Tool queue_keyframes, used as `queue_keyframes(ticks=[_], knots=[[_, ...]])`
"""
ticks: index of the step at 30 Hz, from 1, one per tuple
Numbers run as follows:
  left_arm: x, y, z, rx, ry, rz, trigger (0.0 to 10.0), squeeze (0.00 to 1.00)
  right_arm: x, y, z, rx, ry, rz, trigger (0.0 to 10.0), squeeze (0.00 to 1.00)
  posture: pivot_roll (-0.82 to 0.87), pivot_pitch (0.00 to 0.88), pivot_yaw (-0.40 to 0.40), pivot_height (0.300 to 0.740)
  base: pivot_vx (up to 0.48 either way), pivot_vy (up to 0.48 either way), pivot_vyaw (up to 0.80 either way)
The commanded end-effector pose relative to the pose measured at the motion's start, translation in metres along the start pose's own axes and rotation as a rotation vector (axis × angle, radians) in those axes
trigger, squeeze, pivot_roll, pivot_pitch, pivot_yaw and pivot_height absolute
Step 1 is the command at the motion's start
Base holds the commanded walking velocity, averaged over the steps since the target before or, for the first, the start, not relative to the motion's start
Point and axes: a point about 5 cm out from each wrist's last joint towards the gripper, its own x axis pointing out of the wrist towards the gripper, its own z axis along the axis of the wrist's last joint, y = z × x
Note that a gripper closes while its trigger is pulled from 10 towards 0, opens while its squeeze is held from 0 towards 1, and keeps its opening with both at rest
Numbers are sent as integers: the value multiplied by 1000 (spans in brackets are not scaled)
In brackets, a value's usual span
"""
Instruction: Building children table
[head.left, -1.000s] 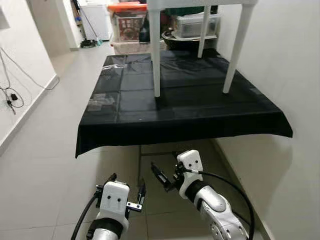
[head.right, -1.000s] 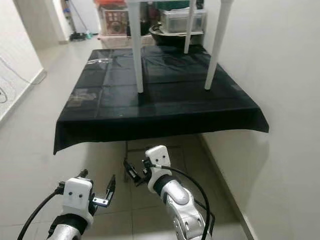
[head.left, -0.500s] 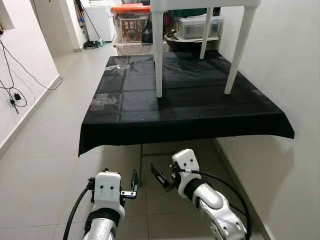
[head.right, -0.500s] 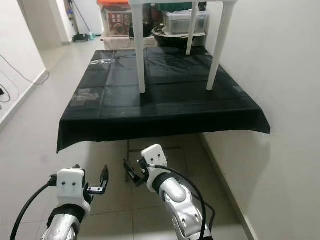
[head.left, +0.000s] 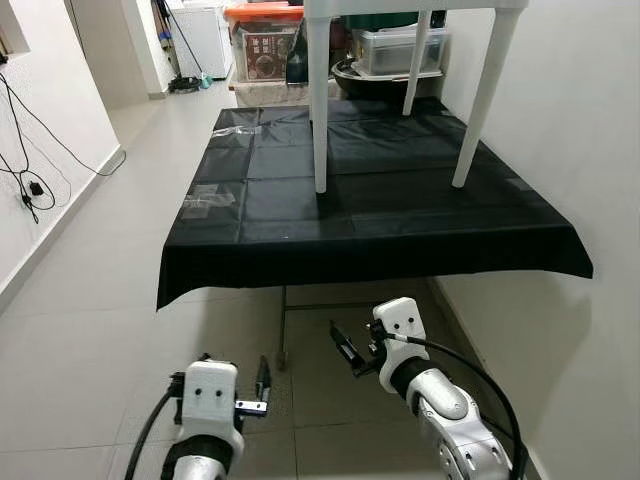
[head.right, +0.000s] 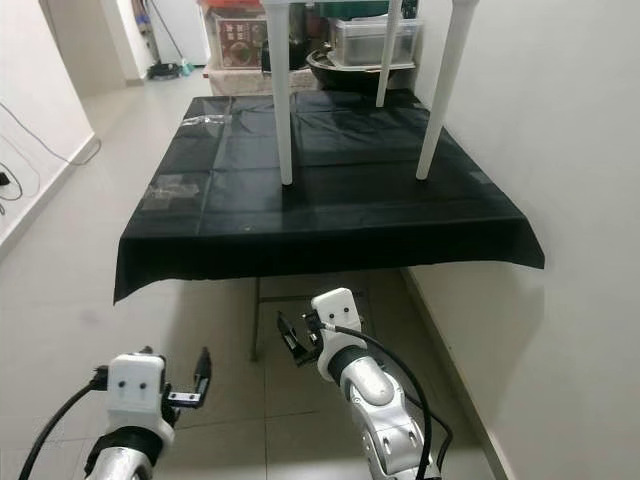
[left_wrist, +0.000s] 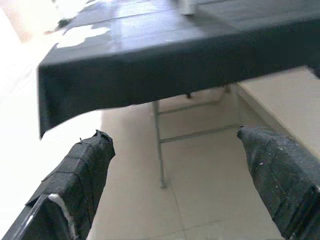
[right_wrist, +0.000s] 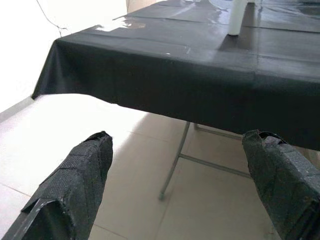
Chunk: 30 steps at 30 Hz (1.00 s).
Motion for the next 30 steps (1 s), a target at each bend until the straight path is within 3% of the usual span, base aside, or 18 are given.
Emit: queue_keyframes(ticks=[1,9,19,22,30], knots=[[0,-1,-2,28,2,-18,10000,0,2,2,-1,-14,14,4,10000,0,-41,17,3,740,0,0,0],[4,-3,3,-36,-13,31,10000,0,3,5,-2,-36,17,17,10000,0,-51,8,17,740,0,0,0],[5,-1,1,-40,-2,45,10000,0,3,11,-2,-50,10,38,10000,0,-47,0,26,740,0,0,0],[7,0,5,-84,-4,72,10000,0,1,18,2,5,20,51,10000,0,-41,0,22,740,0,0,0],[10,4,4,-86,5,133,10000,0,1,19,-3,9,46,44,10000,0,-45,12,25,740,0,0,0]])
